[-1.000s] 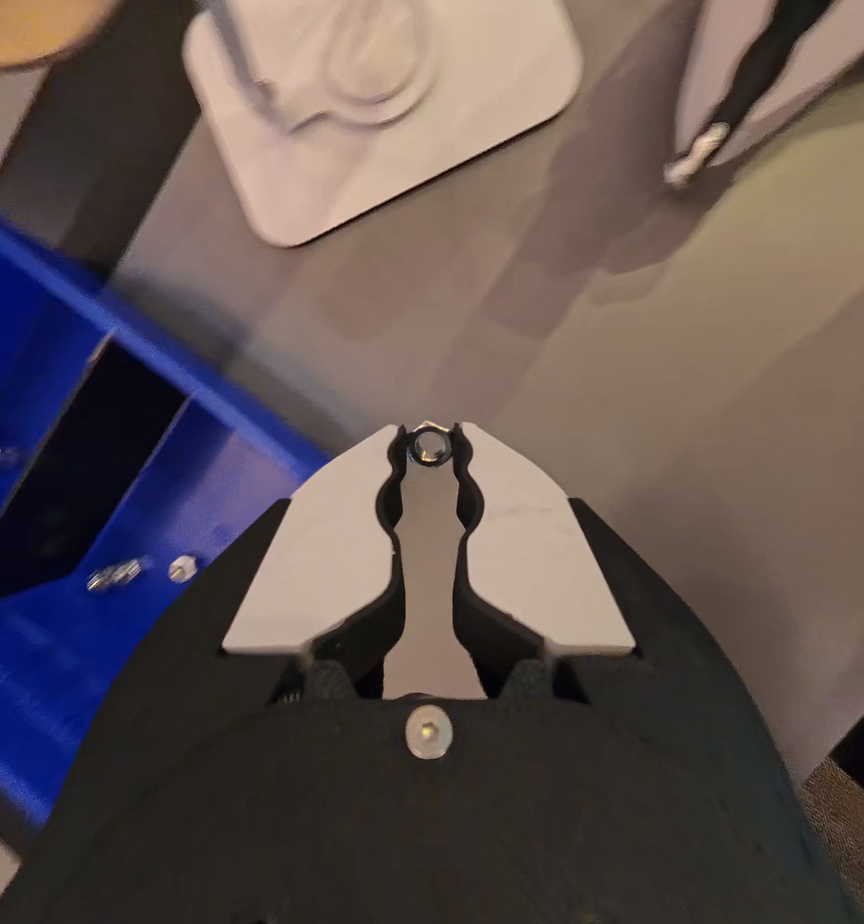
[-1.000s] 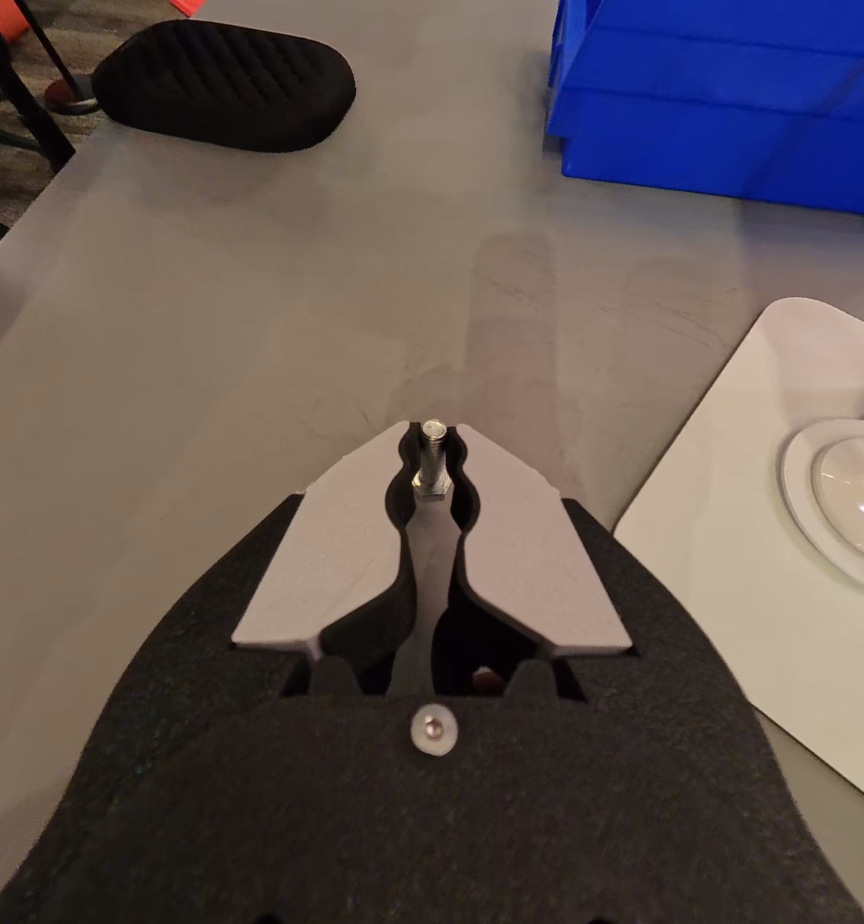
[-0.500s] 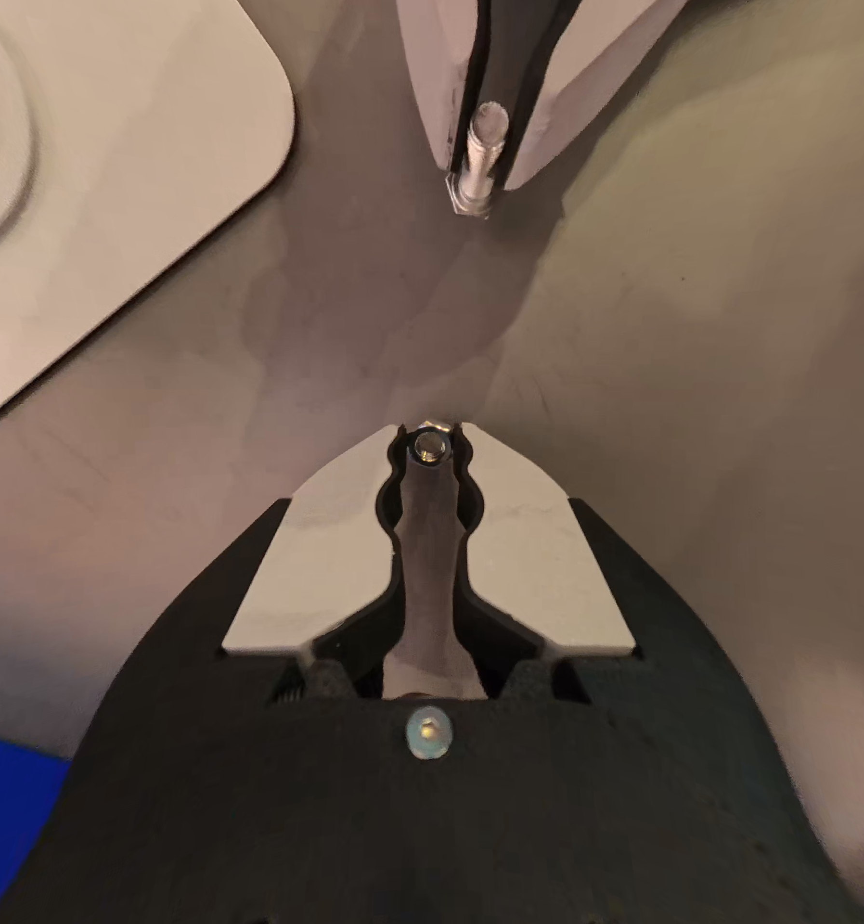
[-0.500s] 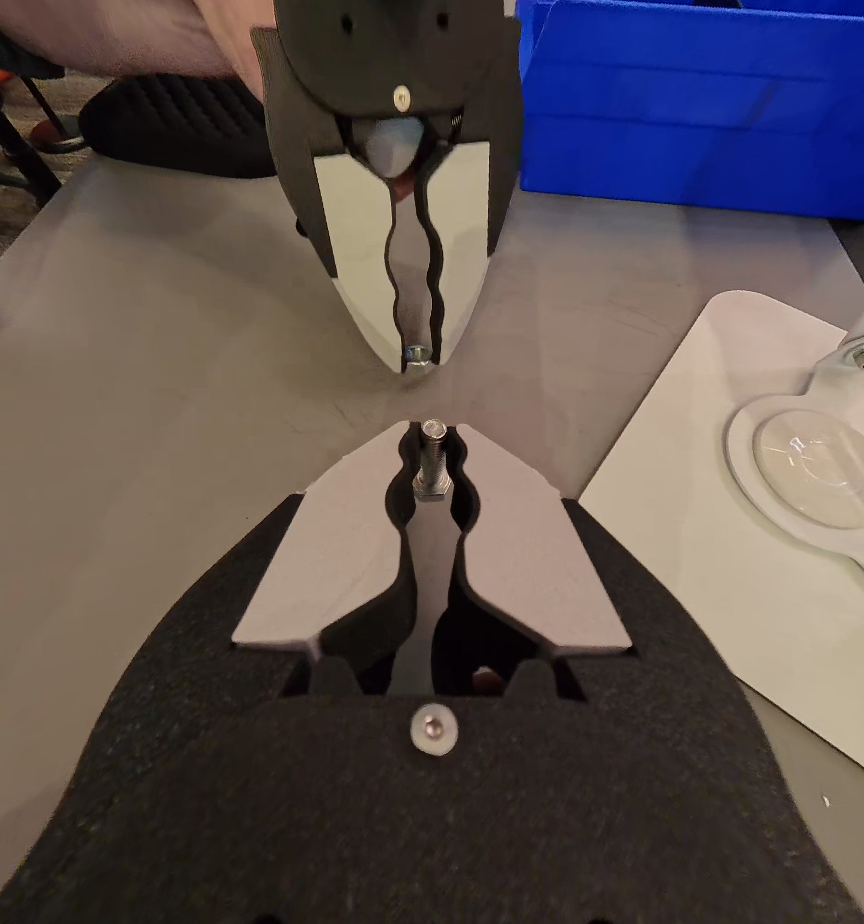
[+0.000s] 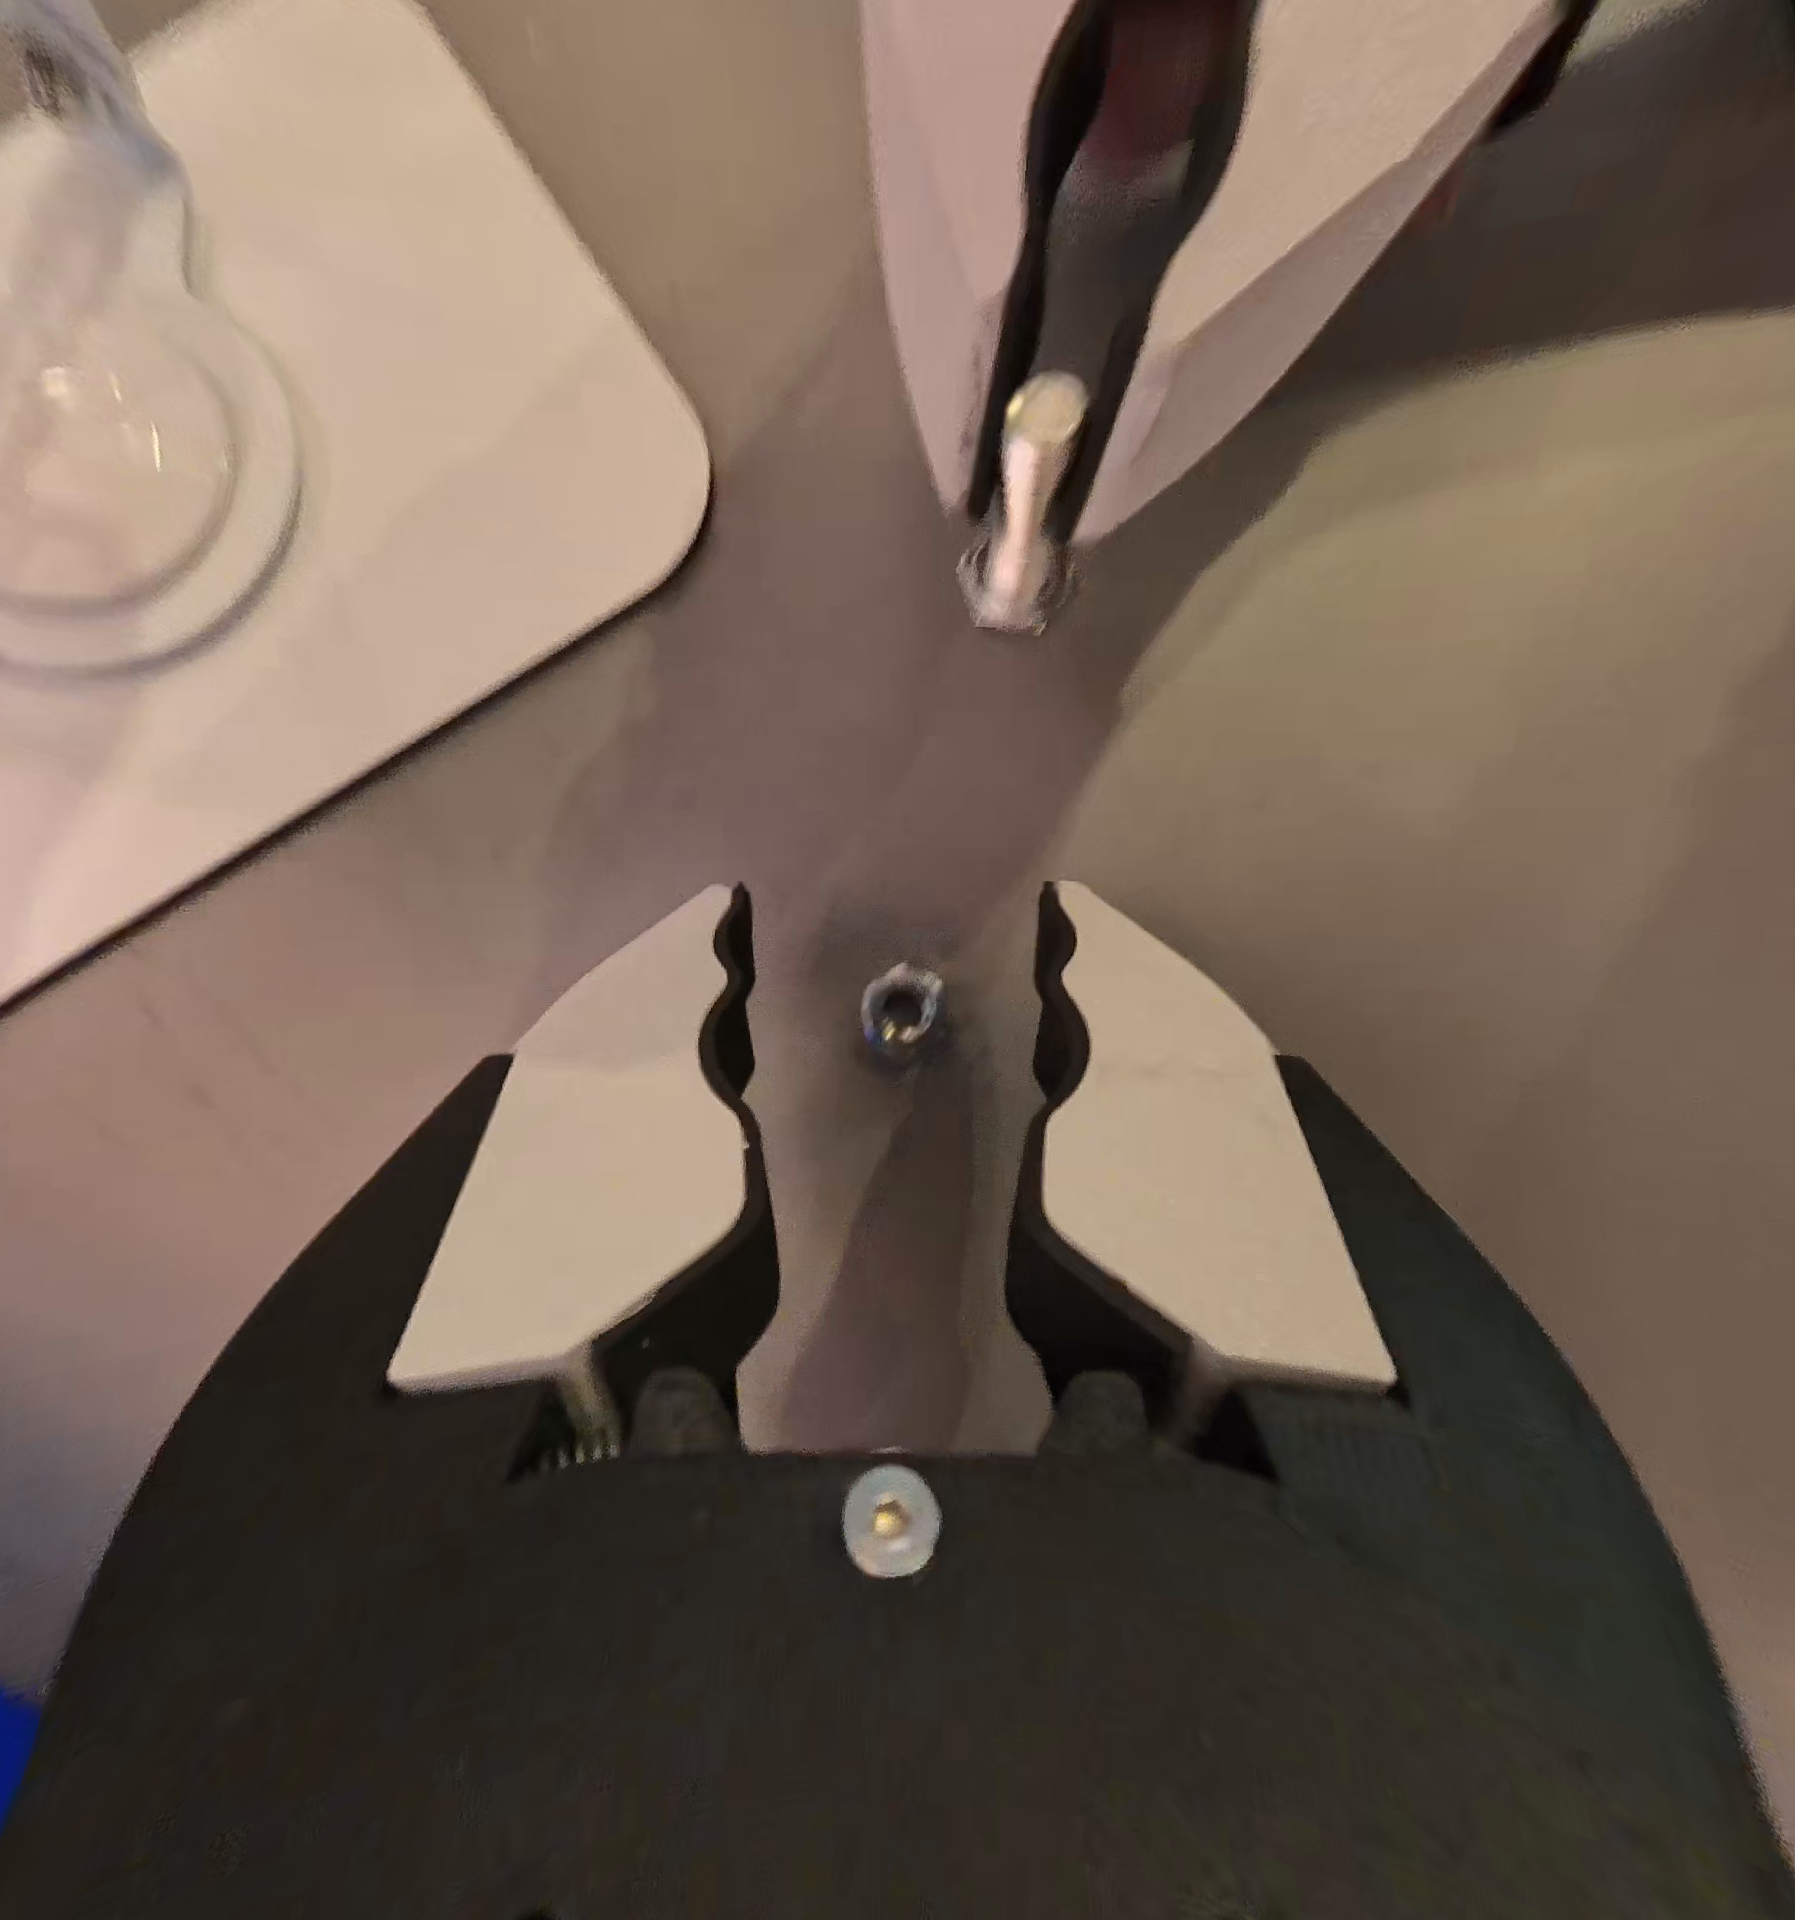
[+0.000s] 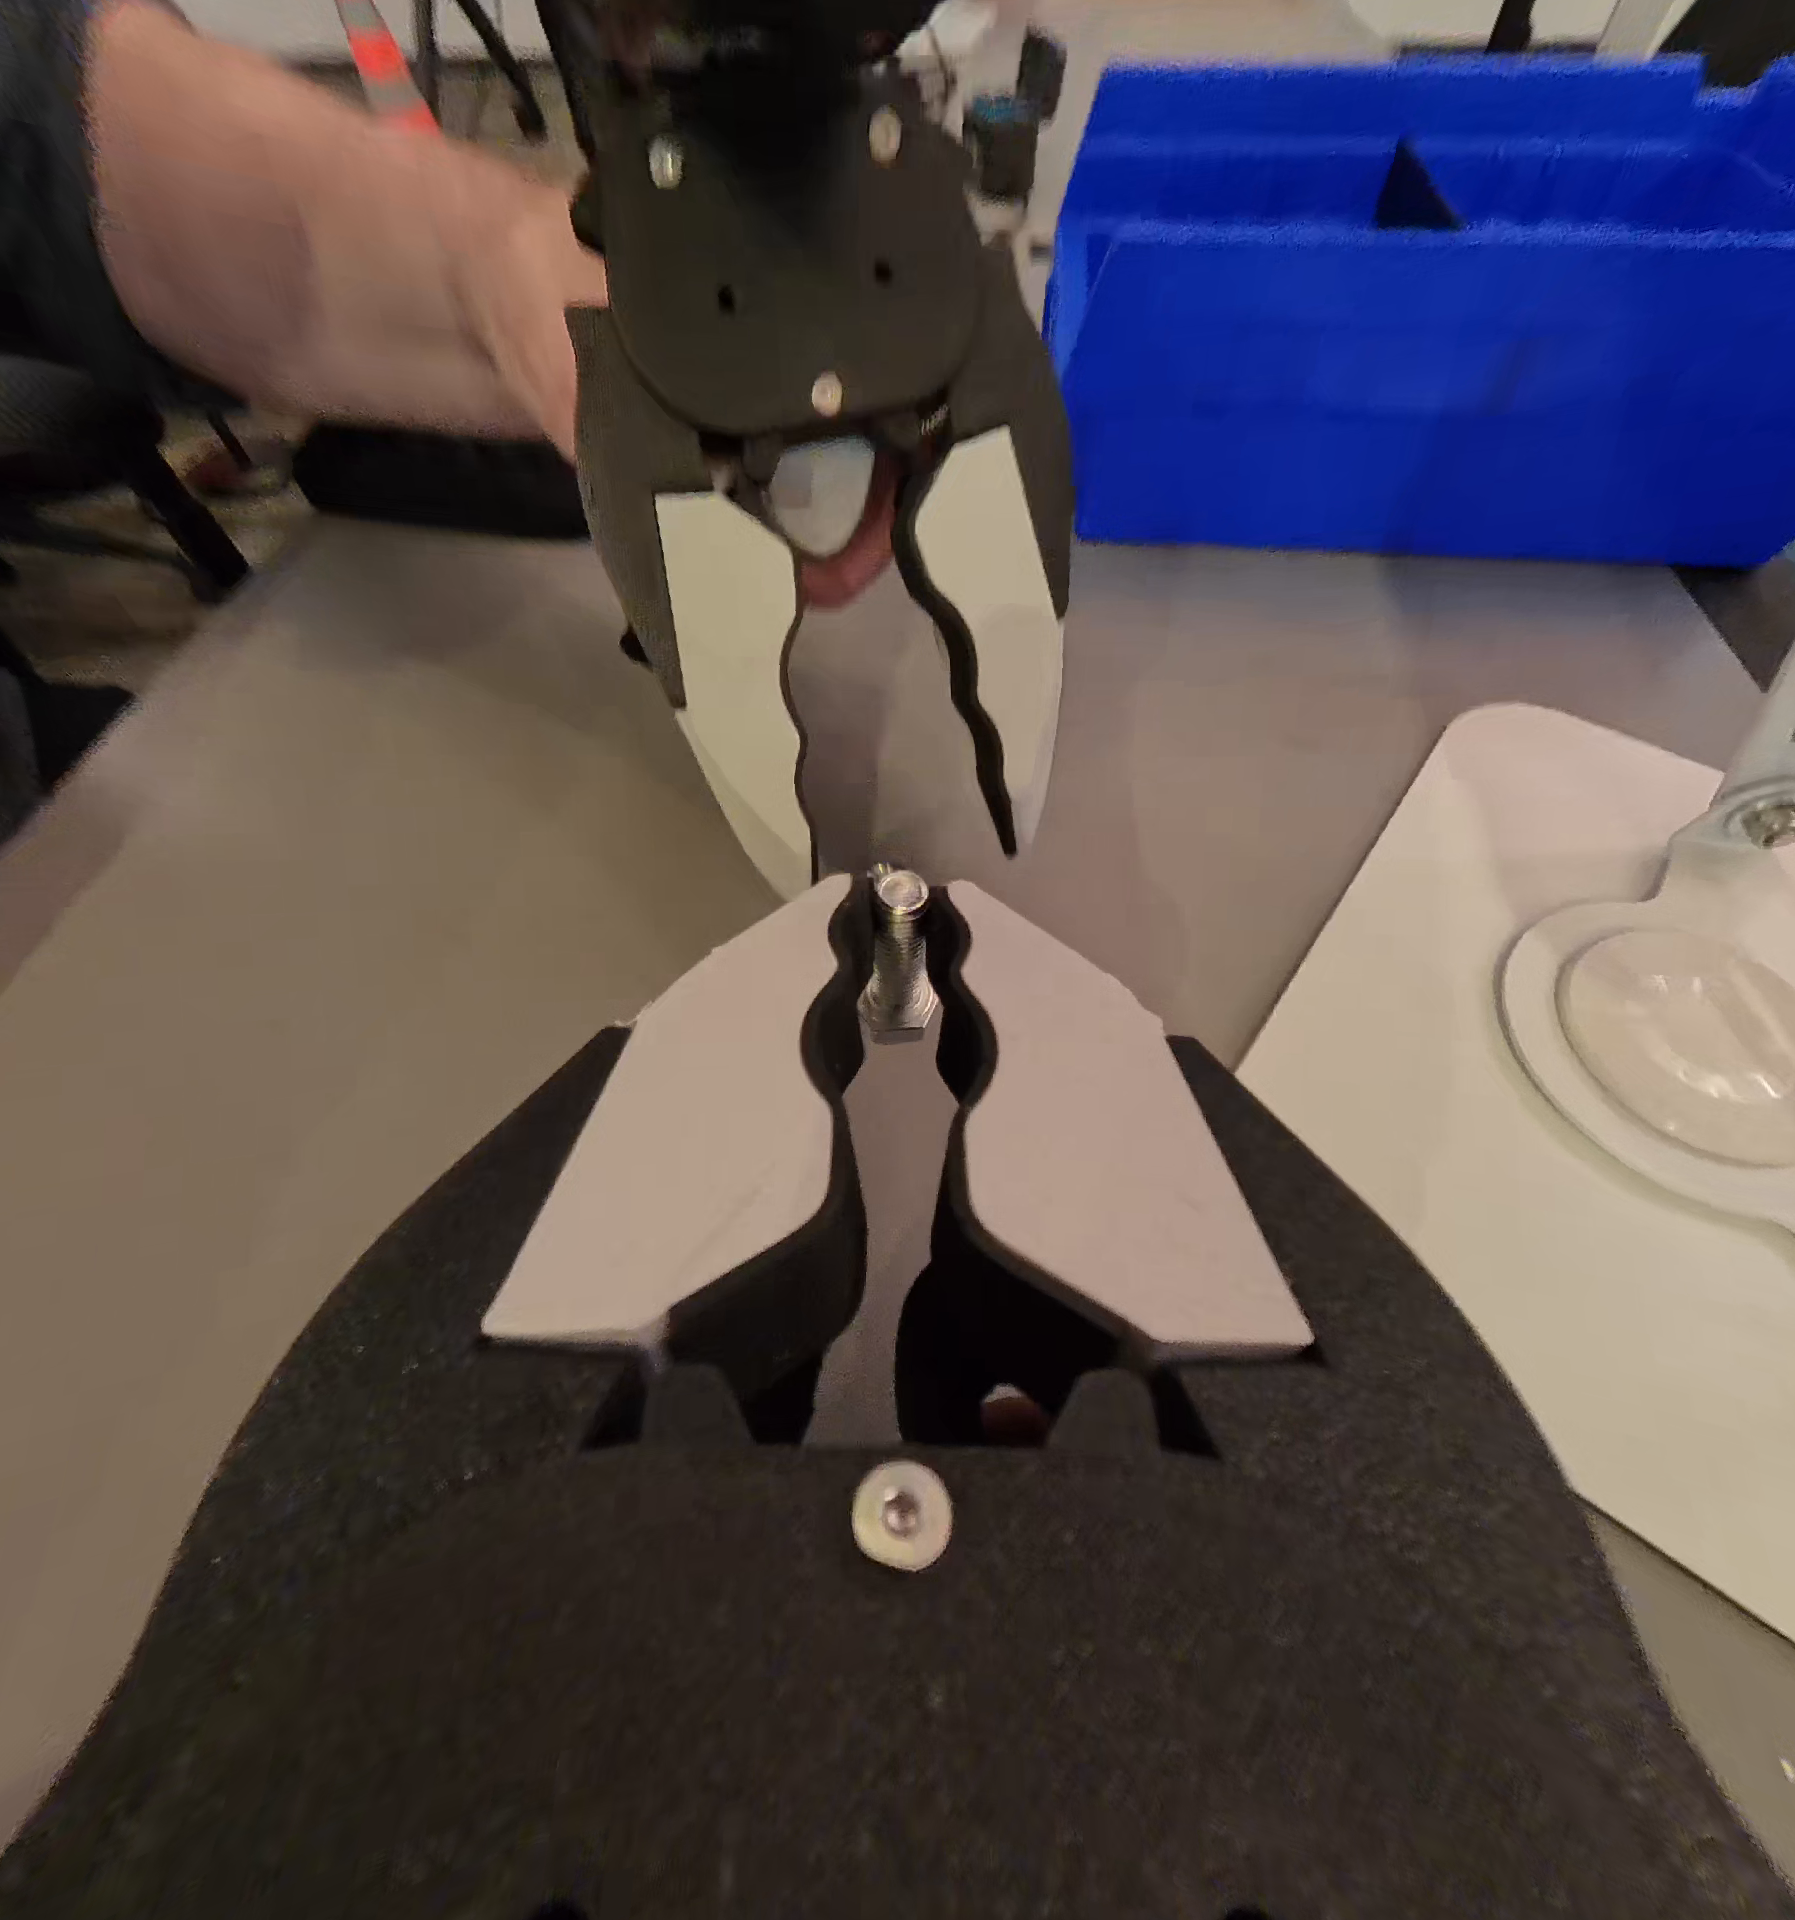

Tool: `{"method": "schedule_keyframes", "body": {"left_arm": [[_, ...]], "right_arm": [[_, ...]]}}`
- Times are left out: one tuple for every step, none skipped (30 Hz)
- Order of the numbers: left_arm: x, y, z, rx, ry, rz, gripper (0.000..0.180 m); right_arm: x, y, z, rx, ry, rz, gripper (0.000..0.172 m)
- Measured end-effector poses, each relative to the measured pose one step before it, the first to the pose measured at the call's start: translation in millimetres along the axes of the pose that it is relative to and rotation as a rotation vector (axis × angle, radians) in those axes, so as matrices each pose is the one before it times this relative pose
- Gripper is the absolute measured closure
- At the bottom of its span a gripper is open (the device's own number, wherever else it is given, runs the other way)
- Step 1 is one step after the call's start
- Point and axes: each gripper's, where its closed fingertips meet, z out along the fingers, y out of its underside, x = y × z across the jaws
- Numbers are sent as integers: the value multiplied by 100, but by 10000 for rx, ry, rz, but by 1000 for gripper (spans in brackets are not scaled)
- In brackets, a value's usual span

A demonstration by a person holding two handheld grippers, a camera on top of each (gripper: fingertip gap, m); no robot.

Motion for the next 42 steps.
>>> {"method": "schedule_keyframes", "body": {"left_arm": [[519,-964,-111,622,196,-29,132],[278,-953,-67,603,-7,-80,131],[453,-846,26,518,113,-44,130],[622,-838,40,477,263,-49,130],[199,-919,-80,595,23,-90,131],[213,-743,-58,514,97,-78,134],[443,-304,116,186,331,-78,134],[77,99,184,-130,104,-121,133],[-124,52,138,-2,-70,-17,133],[190,-56,110,99,122,0,135],[106,-220,18,156,52,-68,137],[136,-377,-46,310,24,13,139],[437,-214,47,171,230,76,142],[264,82,109,-90,119,50,145],[-108,5,57,22,-160,79,147],[67,-76,35,136,-42,81,150],[-4,2,-16,22,-22,3,154],[-254,-115,-135,115,-169,-31,160],[-4,-201,-89,216,52,-78,160],[162,-43,-7,83,212,-152,160],[-101,37,-28,16,9,-96,160],[-46,45,12,42,2,-10,160],[67,104,34,-43,64,12,160],[-52,4,-7,16,-83,73,161],[-3,-24,-61,8,-19,86,161],[121,119,-73,-148,132,55,161],[-168,47,-233,-95,-51,60,161],[-290,-87,-422,51,-89,84,161],[-338,-3,-536,-31,-41,38,161],[-759,133,-674,-117,-287,48,161],[-865,146,-840,-118,-296,118,161],[-951,95,-962,-30,-266,97,161],[-1265,229,-980,-36,-395,82,161],[-1458,406,-878,-55,-446,82,161],[-1277,553,-687,-75,-333,0,161],[-942,350,-477,71,-223,-92,161],[-546,178,-266,183,-108,-88,161],[-360,286,-22,73,-103,-17,161],[-404,368,137,-2,-243,54,161],[-133,222,198,75,-84,7,161],[199,101,189,46,178,-85,161],[-22,45,85,4,13,5,161]], "right_arm": [[-106,-653,-158,370,-90,148,162],[-91,-591,-113,333,-71,144,162],[-125,-521,-72,305,-86,126,162],[-171,-422,-40,259,-109,96,162],[-168,-327,-10,192,-102,61,162],[-98,-262,-5,163,-38,37,162],[-50,-214,12,122,-18,40,163],[-61,-111,30,56,-29,14,162],[-41,-55,23,22,-5,-30,162],[-68,-1,41,6,-28,-16,163],[-83,21,46,-7,-44,1,163],[-64,28,58,-5,-27,-7,162],[-48,-27,56,25,-13,-2,163],[-83,-32,52,19,-42,20,163],[-102,-60,50,38,-45,-1,163],[-88,-106,25,73,-37,1,163],[-125,-102,14,69,-71,33,163],[-89,-94,10,63,-47,13,163],[8,-150,-34,93,21,-10,163],[-25,-36,-21,13,-33,18,163],[60,44,-21,-11,27,1,163],[47,58,-7,3,20,-18,163],[-33,76,5,-31,-32,-9,163],[0,-9,29,-26,32,-26,163],[21,-102,33,-23,67,-37,163],[47,-185,-10,-4,96,-80,156],[150,-203,-106,13,145,-61,147],[203,-196,-175,45,124,-33,142],[227,-82,-213,27,109,-1,139],[235,114,-187,-79,82,17,137],[194,433,-40,-289,60,-17,137],[160,776,171,-535,76,-141,137],[-69,969,430,-706,24,-248,137],[-342,938,700,-733,-76,-248,137],[-410,774,876,-664,-98,-280,137],[-326,659,944,-606,-40,-351,137],[-223,585,935,-575,-40,-308,137],[-192,440,885,-460,-102,-224,138],[-43,229,763,-295,-85,-115,138],[26,41,611,-173,-106,-57,138],[78,-122,400,-59,-110,-80,139],[181,-152,275,-34,-64,-92,140]]}}
